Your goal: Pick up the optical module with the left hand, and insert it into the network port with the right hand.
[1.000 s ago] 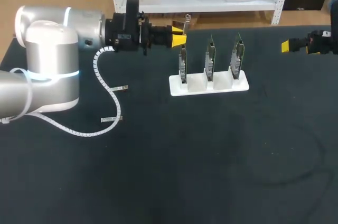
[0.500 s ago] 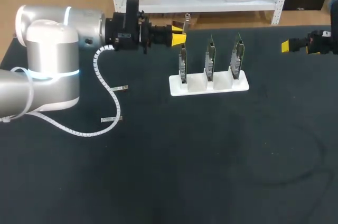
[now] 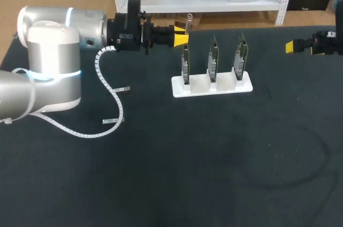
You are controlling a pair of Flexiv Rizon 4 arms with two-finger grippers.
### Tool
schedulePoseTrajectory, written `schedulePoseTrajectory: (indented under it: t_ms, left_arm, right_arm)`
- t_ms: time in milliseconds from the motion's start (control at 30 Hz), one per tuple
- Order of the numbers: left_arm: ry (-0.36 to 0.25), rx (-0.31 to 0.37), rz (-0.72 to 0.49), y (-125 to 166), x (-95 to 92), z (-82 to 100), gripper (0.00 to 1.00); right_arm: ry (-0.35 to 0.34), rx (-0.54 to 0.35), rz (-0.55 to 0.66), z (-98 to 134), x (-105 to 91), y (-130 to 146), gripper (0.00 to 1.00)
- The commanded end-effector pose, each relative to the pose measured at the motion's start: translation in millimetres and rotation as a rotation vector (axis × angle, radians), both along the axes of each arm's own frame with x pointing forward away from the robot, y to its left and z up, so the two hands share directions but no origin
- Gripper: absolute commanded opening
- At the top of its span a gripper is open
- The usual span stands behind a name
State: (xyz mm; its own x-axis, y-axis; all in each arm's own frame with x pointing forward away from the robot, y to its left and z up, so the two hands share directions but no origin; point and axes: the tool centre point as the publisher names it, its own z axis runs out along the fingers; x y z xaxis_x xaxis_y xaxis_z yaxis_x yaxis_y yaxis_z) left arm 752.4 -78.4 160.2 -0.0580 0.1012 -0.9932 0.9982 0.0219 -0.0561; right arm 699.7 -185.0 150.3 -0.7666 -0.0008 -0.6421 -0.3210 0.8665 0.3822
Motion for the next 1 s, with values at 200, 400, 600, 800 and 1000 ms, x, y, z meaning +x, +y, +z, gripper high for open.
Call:
schedulePoseTrajectory:
  t_ms: [200,400,600,800,1000]
  left_arm:
    - [0.0,-0.001,-0.001,0,1.2,-0.6,0.0]
    - [0.0,-0.001,-0.001,0,1.2,-0.6,0.0]
    - [0.0,-0.001,-0.001,0,1.2,-0.6,0.0]
    - [0.0,-0.001,-0.001,0,1.2,-0.6,0.0]
    - [0.0,-0.001,-0.001,0,1.2,-0.6,0.0]
  right_arm:
    - [-0.148,0.001,0.272,32,34.6,15,1.0]
    - [-0.213,0.022,0.743,57,38.9,58,1.0]
    - [-0.173,-0.025,0.678,50,39.8,77,1.0]
    - [-0.173,-0.025,0.678,50,39.8,77,1.0]
    - [-0.173,-0.025,0.678,50,39.8,77,1.0]
